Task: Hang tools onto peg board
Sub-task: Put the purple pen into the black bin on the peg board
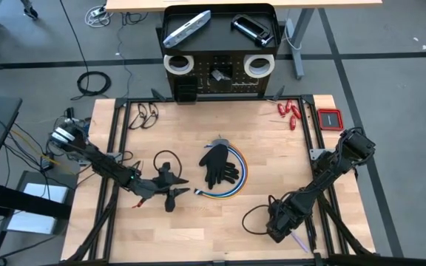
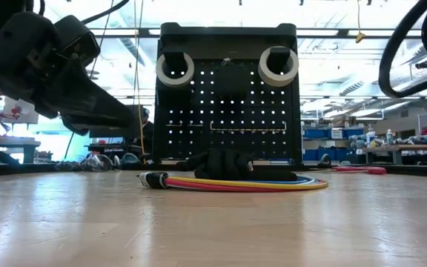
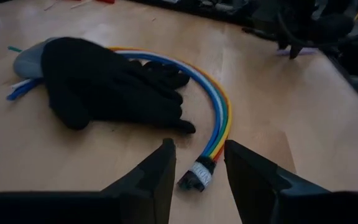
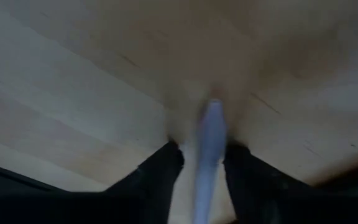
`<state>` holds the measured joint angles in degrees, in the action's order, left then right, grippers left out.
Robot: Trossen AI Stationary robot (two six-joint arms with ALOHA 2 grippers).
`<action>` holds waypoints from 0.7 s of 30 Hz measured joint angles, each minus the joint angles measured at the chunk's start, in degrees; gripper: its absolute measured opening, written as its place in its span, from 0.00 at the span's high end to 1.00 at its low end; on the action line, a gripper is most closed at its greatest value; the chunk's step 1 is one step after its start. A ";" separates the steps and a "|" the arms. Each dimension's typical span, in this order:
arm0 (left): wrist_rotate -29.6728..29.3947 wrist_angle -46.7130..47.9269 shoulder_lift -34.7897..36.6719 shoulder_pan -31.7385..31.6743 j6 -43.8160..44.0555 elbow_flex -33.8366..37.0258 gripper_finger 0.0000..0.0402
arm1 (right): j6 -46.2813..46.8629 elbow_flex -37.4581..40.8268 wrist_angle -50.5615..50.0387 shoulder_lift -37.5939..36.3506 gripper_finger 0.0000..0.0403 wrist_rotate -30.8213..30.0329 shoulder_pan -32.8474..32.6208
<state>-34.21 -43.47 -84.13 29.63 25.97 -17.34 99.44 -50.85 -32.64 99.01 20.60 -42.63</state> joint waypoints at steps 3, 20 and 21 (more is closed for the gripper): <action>-0.13 6.24 4.74 0.00 1.21 0.00 0.64 | 0.01 -0.02 0.60 0.10 0.77 -0.59 0.06; -3.91 18.43 21.36 1.24 5.74 0.02 0.64 | -5.86 -7.19 -0.13 -0.43 0.99 -28.57 5.23; -3.99 18.10 21.35 1.25 5.67 0.02 0.64 | -7.67 -8.30 0.32 -0.43 0.99 -30.25 6.14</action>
<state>-38.20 -25.37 -62.78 30.87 31.64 -17.32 91.77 -59.15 -32.33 98.58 -9.66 -36.50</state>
